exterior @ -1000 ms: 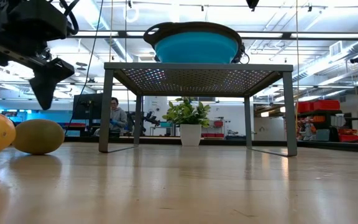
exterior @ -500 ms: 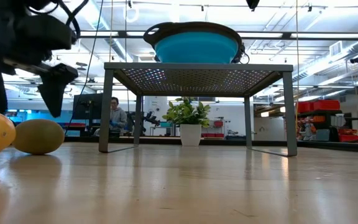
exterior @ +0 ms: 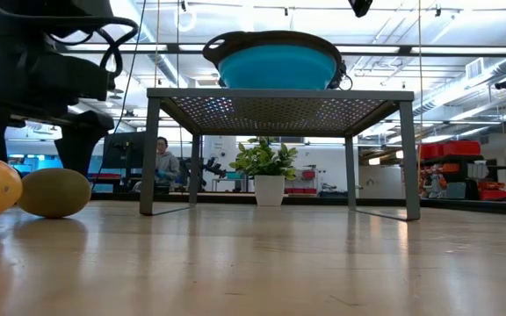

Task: Pick & Place Fruit
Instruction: Put the green kiwi into the strainer bowl on the shelf

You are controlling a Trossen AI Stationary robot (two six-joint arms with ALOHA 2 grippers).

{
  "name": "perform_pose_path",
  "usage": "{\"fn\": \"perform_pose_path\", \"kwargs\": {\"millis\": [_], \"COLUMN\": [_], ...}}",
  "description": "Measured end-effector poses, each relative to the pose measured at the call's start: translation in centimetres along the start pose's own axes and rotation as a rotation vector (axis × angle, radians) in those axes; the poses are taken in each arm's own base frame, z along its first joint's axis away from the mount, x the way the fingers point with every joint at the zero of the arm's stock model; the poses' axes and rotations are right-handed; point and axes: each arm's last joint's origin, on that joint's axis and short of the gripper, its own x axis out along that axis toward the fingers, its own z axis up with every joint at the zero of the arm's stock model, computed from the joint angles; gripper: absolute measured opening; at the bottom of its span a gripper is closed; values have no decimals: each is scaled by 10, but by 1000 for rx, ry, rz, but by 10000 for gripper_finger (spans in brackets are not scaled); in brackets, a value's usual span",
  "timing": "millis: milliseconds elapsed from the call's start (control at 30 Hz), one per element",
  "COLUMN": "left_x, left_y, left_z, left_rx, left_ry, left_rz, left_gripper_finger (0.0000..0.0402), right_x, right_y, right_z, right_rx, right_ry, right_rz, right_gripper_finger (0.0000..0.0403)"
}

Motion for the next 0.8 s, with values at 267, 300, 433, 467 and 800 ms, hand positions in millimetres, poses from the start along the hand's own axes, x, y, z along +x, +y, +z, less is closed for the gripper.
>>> {"fn": "perform_pose_path", "kwargs": {"millis": [267, 300, 433, 467, 800], "left_x": [5, 6, 11, 12, 13], "left_y": [0, 0, -1, -1, -1], "left_z": [1, 0, 2, 2, 2], "left_rx": [6, 8, 10, 10, -9], "left_ry": [0, 13, 26, 31, 36], "left_rz": [16, 30, 37, 36, 24], "left_gripper_finger": [396, 396, 396, 396, 396], "right_x": [0, 0, 0, 0, 0], "right_y": [0, 0, 0, 0, 0], "right_z": [-1, -2, -4, -4, -5], "right_rx": [-1, -1, -4, -4, -4], "right_ry": [8, 16, 42, 45, 50], "right_rz": [-1, -1, -3, -3, -3], "right_gripper_finger": [13, 13, 13, 13, 13]}}
